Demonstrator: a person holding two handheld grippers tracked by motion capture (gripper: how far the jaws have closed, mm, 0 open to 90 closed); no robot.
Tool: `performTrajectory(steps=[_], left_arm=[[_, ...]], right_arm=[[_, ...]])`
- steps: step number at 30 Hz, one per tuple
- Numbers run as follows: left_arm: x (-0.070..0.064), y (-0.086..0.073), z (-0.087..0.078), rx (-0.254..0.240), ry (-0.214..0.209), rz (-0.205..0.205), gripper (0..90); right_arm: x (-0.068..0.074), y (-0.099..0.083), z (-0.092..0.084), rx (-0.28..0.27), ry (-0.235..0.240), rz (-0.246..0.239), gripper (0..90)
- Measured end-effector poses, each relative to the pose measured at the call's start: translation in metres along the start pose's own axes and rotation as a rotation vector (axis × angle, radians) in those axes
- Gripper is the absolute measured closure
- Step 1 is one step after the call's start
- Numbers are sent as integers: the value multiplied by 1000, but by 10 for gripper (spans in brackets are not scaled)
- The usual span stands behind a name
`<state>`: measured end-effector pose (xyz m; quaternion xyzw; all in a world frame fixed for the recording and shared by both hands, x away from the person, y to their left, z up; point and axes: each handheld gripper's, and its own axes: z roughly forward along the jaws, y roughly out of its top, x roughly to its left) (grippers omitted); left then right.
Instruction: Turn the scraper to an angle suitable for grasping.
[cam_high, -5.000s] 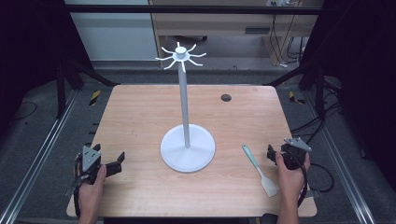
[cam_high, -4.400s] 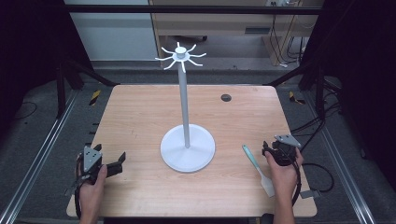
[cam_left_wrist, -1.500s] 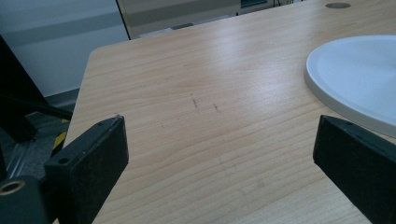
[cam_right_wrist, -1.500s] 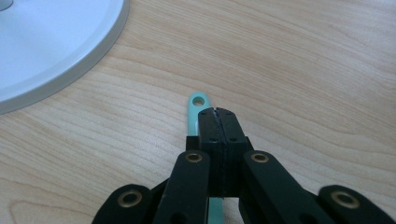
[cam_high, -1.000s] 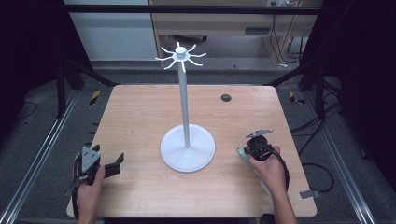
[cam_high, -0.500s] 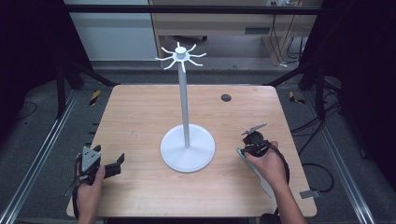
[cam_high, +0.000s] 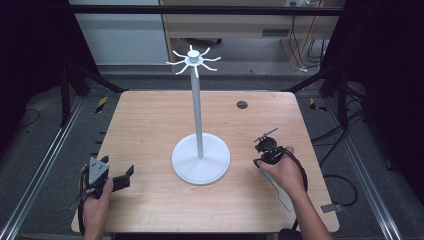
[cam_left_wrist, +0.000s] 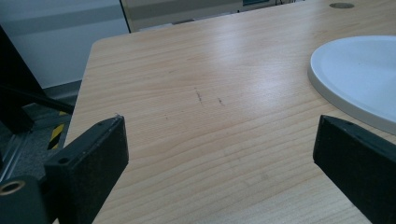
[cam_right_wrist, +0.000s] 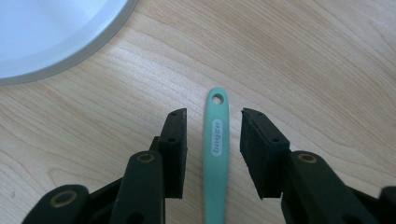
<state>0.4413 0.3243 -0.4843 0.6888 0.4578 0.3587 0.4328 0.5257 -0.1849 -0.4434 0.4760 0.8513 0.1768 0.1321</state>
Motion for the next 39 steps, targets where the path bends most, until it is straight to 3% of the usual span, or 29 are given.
performTrajectory(steps=[1, 8, 10, 22, 39], left_arm=[[0, 0, 0, 1, 0, 1, 29], [-1, 0, 1, 4, -5, 6, 29], [-1, 0, 1, 3, -5, 8, 29], [-3, 0, 2, 8, -10, 17, 29], [-6, 1, 4, 19, -19, 35, 32]], right_arm=[[-1, 0, 1, 2, 3, -18, 618], [-1, 1, 2, 35, 8, -13, 599], [-3, 0, 3, 35, 5, -32, 600], [-5, 2, 13, 85, 8, -17, 609], [-9, 4, 24, 125, 31, -2, 714]])
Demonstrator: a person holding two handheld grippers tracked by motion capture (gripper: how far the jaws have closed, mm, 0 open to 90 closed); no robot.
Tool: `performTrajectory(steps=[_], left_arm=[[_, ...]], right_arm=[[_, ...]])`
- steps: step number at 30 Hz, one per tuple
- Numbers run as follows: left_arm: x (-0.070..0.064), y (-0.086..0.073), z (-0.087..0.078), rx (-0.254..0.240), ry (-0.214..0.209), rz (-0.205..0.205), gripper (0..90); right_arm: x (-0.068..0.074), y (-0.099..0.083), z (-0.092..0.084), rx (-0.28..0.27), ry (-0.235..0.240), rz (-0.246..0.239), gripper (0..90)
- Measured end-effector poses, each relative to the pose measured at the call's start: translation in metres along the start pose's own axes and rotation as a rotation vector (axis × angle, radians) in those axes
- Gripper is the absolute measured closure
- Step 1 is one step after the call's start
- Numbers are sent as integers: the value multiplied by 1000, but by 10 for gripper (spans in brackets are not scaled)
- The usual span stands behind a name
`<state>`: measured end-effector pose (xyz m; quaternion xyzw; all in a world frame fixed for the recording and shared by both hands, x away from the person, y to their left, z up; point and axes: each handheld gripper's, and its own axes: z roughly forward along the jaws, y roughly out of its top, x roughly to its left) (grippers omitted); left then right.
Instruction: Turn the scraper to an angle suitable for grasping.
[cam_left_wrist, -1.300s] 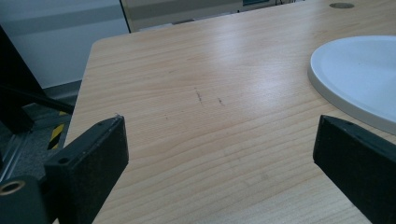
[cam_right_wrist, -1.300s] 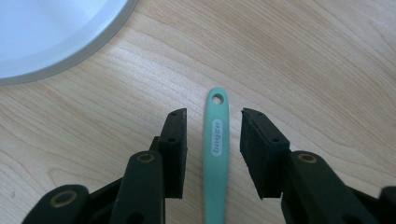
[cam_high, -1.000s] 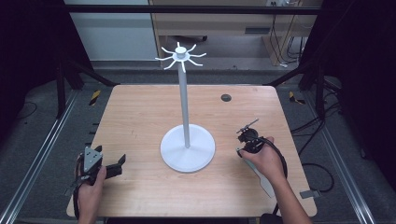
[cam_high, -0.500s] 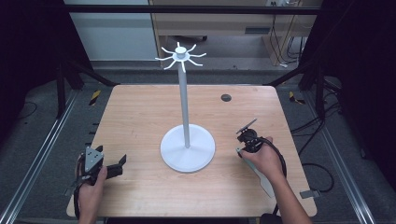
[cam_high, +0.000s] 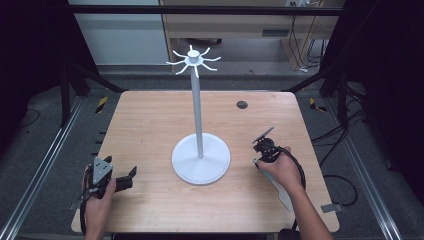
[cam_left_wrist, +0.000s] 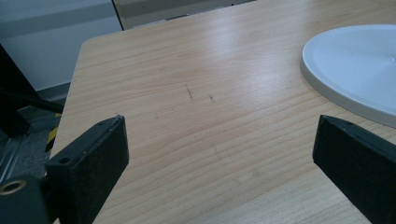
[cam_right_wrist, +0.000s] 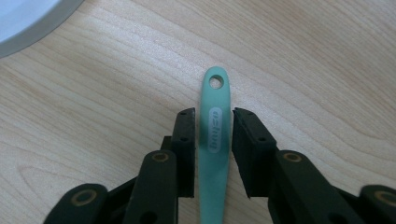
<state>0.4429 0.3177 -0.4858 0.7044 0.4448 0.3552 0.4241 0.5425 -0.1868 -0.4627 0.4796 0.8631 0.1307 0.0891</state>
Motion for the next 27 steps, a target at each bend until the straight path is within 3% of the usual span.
performTrajectory(steps=[18, 27], left_arm=[[-2, 1, 1, 11, -5, 24, 32], [-3, 0, 1, 16, -9, 21, 32]], right_arm=[[0, 4, 6, 42, 2, -13, 743], [-2, 2, -9, -27, -1, -13, 743]])
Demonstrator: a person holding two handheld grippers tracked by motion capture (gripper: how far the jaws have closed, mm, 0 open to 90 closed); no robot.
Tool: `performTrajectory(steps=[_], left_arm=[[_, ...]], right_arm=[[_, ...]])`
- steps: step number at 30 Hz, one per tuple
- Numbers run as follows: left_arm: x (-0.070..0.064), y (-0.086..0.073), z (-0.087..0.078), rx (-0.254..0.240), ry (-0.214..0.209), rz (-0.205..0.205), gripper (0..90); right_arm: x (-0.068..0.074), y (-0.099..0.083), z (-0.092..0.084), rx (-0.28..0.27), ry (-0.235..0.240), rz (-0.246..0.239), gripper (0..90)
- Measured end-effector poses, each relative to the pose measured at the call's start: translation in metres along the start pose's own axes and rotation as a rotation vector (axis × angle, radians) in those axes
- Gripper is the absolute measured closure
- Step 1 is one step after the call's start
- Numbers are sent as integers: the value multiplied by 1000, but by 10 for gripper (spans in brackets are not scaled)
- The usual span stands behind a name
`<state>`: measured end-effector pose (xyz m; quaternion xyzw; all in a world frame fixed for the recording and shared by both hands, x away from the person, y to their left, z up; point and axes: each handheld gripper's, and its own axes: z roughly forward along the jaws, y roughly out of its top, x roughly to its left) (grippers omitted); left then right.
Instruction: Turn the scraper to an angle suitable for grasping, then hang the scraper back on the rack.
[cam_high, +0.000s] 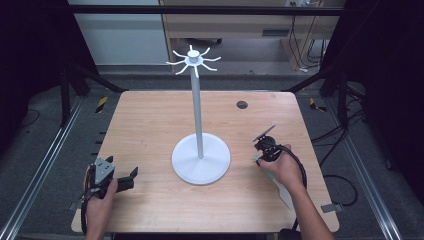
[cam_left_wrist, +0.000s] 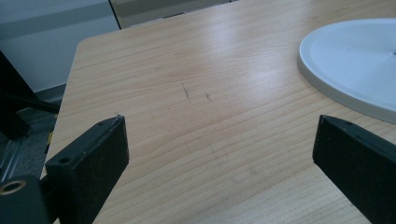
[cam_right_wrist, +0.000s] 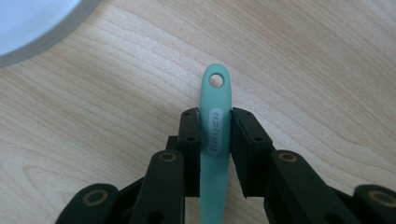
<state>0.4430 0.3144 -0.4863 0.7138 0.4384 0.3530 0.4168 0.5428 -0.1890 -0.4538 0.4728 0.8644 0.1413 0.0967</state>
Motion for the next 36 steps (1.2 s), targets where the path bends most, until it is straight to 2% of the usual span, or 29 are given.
performTrajectory(steps=[5, 7, 9, 13, 14, 17, 26, 36], left_arm=[[-1, 0, 0, 2, 1, 6, 32], [-1, 0, 0, 0, 2, 3, 32], [0, 0, 0, 2, 1, 3, 32], [0, 0, -1, -1, 1, 1, 32], [0, 0, 0, 1, -1, 1, 32], [-1, 0, 0, 1, -2, 6, 32], [-1, 0, 0, 2, -2, 9, 32], [0, 0, 0, 3, -1, 5, 32]], right_arm=[[-1, 1, -13, -35, -7, -4, 743], [-3, 0, -16, -45, -17, -26, 743], [-3, 1, -21, -48, -10, -3, 743], [-4, 2, -31, -74, -15, -11, 743], [-5, 1, -35, -94, -24, -29, 743], [-4, 1, -45, -122, -13, -7, 743], [-3, 3, -69, -214, -12, -24, 745], [-4, 6, -84, -279, -1, -15, 746]])
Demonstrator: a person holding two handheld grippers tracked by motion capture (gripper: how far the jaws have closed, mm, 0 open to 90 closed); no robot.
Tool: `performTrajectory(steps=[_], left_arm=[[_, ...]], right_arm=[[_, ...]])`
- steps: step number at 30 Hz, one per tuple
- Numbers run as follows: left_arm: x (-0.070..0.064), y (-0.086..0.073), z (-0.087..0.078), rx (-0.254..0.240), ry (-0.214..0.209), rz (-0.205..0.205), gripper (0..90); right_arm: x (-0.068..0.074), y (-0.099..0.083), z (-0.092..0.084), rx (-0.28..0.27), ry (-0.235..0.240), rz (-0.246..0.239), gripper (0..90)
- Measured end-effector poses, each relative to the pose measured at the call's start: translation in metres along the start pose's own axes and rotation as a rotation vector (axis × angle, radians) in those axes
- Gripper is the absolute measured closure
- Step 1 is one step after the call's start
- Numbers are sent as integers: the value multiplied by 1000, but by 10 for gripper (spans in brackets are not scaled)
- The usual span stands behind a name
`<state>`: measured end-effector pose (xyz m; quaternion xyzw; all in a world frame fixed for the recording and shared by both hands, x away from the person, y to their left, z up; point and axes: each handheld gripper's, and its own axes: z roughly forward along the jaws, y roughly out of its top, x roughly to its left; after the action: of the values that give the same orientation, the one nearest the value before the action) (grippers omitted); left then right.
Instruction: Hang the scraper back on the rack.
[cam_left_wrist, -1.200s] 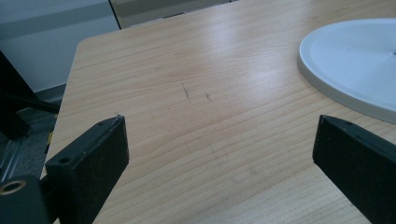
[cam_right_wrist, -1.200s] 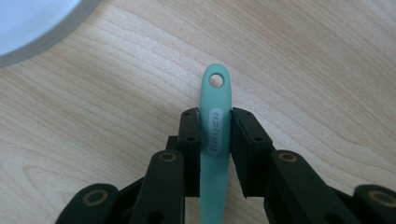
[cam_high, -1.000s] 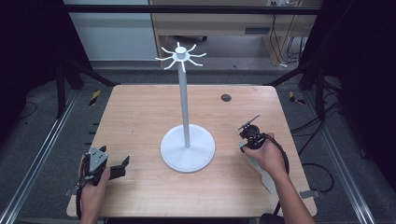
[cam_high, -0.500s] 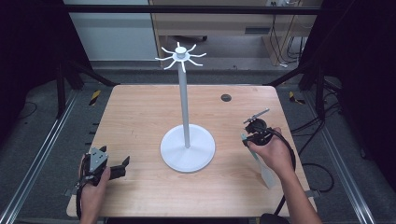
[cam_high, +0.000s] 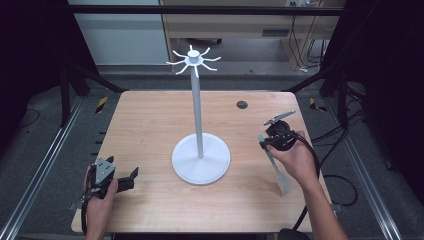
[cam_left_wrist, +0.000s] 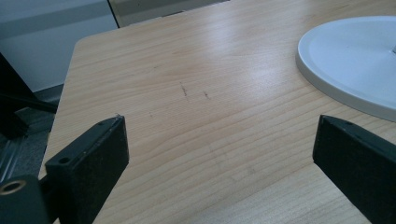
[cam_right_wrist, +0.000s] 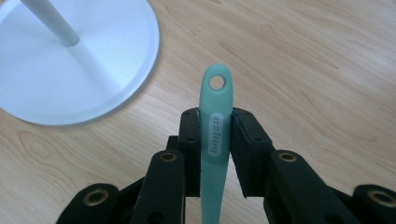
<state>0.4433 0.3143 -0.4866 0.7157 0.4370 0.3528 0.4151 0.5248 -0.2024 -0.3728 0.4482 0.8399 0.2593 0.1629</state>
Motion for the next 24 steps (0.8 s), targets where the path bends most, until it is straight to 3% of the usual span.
performTrajectory(steps=[24], left_arm=[[0, 0, 0, 1, 3, 1, 32]], right_arm=[[0, 17, -38, -175, -5, 7, 746]])
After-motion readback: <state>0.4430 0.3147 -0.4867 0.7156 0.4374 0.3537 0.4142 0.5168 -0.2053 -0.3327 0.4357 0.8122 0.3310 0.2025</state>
